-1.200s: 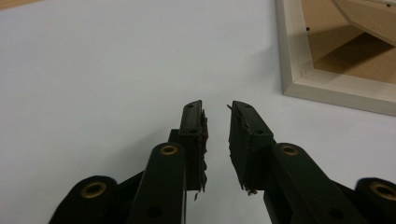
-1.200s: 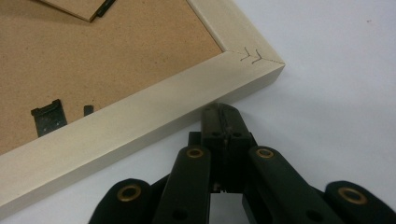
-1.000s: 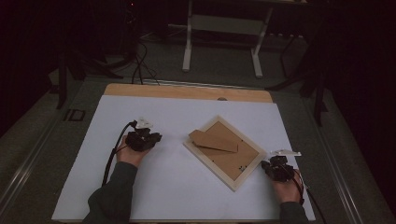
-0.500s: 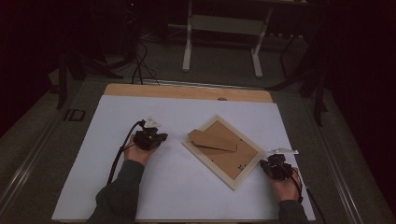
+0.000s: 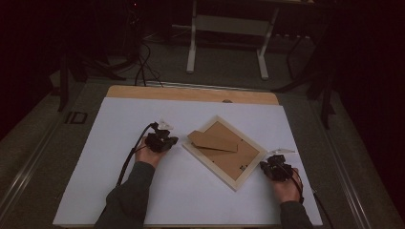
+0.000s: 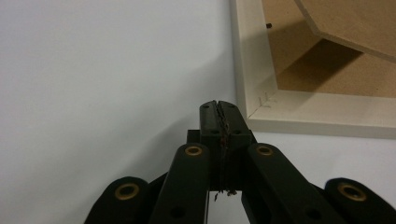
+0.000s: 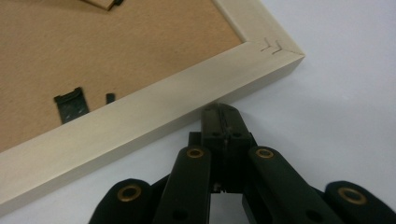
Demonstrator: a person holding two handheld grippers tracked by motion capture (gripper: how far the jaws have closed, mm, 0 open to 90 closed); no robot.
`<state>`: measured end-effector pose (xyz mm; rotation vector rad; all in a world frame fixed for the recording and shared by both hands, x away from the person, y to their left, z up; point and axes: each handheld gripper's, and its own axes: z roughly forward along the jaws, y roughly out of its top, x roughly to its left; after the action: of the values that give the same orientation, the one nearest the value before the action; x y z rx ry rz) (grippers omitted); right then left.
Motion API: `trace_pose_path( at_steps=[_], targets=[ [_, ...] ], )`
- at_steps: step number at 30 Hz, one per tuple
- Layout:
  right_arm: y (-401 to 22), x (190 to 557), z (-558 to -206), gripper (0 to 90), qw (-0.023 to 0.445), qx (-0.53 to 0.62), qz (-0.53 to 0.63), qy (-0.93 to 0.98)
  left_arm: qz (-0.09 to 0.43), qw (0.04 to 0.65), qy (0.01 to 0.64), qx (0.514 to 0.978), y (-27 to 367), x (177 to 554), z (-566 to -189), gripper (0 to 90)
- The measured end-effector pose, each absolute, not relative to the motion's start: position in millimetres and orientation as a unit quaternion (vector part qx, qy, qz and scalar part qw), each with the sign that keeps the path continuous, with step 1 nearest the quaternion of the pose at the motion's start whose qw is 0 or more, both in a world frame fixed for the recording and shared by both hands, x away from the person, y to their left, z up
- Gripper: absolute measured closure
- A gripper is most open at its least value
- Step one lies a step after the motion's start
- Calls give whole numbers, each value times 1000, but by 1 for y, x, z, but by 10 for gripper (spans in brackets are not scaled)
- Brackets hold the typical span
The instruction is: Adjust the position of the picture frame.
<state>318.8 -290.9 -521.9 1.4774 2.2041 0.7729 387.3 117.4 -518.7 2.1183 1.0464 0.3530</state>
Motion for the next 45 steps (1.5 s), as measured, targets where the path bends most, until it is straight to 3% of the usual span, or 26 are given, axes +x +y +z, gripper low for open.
trace_pose_path(
  at_steps=[45],
  targets=[
    [-266,314,-520,900,170,493,269,810,134,345,417,830,106,396,-532,900]
  ],
)
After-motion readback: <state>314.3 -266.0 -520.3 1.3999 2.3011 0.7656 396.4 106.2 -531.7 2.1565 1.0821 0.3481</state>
